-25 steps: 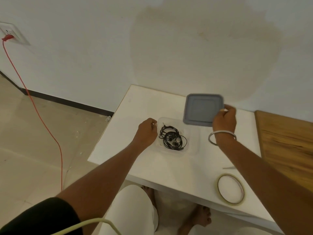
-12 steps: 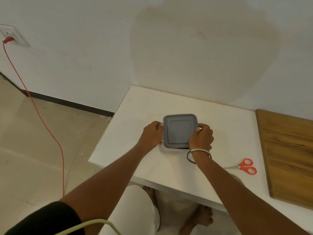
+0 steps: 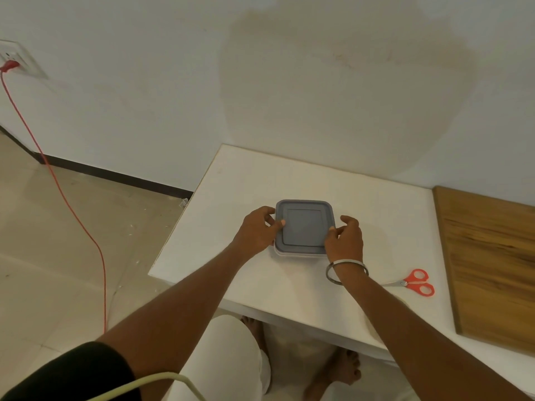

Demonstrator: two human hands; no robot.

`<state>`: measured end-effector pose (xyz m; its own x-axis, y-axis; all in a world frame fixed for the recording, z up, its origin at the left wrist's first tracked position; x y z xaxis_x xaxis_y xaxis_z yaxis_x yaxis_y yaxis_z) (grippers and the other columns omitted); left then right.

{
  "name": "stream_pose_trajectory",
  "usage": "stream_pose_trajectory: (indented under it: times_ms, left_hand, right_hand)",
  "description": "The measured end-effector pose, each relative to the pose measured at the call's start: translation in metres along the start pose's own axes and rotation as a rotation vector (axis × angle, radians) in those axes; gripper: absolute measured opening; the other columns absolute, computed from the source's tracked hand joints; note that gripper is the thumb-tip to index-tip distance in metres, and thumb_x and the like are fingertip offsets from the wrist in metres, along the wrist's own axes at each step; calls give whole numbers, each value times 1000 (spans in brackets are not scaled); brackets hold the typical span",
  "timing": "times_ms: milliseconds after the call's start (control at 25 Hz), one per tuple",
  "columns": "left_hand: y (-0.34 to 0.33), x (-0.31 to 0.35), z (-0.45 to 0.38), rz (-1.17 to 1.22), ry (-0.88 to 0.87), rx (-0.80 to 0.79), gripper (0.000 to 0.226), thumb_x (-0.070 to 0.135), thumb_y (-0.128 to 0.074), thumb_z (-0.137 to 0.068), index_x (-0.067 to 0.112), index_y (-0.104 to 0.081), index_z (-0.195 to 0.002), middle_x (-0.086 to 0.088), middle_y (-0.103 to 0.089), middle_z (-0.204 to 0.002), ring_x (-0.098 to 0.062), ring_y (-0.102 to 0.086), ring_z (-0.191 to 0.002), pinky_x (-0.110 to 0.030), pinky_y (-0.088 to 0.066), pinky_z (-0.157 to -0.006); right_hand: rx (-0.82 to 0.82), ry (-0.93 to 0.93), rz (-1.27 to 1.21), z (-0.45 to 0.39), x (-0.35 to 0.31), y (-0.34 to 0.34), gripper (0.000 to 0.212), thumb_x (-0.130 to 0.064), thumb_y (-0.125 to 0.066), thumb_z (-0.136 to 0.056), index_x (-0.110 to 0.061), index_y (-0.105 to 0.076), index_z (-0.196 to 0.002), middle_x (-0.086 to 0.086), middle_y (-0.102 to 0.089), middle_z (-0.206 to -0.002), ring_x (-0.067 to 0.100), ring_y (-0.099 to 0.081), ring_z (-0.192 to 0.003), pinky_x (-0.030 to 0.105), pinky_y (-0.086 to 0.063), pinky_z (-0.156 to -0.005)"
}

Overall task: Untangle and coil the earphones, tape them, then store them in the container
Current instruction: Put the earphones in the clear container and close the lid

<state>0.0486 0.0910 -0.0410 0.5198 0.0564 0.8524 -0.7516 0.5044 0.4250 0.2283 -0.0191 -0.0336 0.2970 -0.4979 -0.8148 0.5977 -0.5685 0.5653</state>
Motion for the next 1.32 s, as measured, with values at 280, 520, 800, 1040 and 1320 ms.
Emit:
stream_pose_trajectory:
  times_ms: [280,520,800,1040,1320]
  left_hand:
    - [3,1,2,162,-100,-222,76,16,-77,-80,33,-38,-143,-4,-54,-102,-13,-63,-76,-20,-56,-67]
    - [0,0,6,50,-99,-463,106,12,-85,-71,46,-20,-147,-2,-40,-126,-18,-59,-94,-25,-58,-78]
    - [-1,0,2,-45,-122,-451,110,13,-85,-71,40,-15,-151,-1,-38,-129,-23,-58,-99,-29,-57,-82]
    - [-19,18,-4,14,-111,-193,85,19,-83,-74,15,-37,-145,-2,-52,-125,-16,-60,-96,-23,-53,-79]
    - [-67,44,-9,-417,-342,-19,51,22,-58,-95,7,-43,-141,-9,-45,-139,-25,-44,-128,-34,-39,-106]
  right_hand:
    - [-441,-6,-212,-11,29,6,39,-23,-53,-95,-16,-50,-133,9,-59,-89,21,-55,-69,31,-51,-61]
    - [-525,1,-237,-14,32,10,46,-14,-60,-90,-18,-49,-134,9,-57,-85,19,-56,-59,27,-53,-59]
    - [-527,27,-177,-13,26,12,48,-14,-59,-91,-16,-46,-136,11,-59,-87,19,-58,-56,23,-51,-57]
    - [-310,-4,-111,-34,32,33,40,-15,-56,-93,-12,-47,-132,7,-60,-83,21,-57,-55,34,-54,-62]
    - [-18,-54,75,-88,61,102,32,-19,-54,-92,-11,-52,-123,12,-65,-91,16,-59,-52,21,-45,-52]
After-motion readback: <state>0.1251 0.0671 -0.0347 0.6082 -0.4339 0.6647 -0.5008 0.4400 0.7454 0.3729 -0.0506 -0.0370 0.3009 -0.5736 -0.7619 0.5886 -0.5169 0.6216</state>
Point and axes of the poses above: each hand's wrist, its own z-axis away from the middle knuckle, its own y-axis out of the back of the hand, x = y × z, the point moved 6 cm from there along -z, towards the middle knuckle
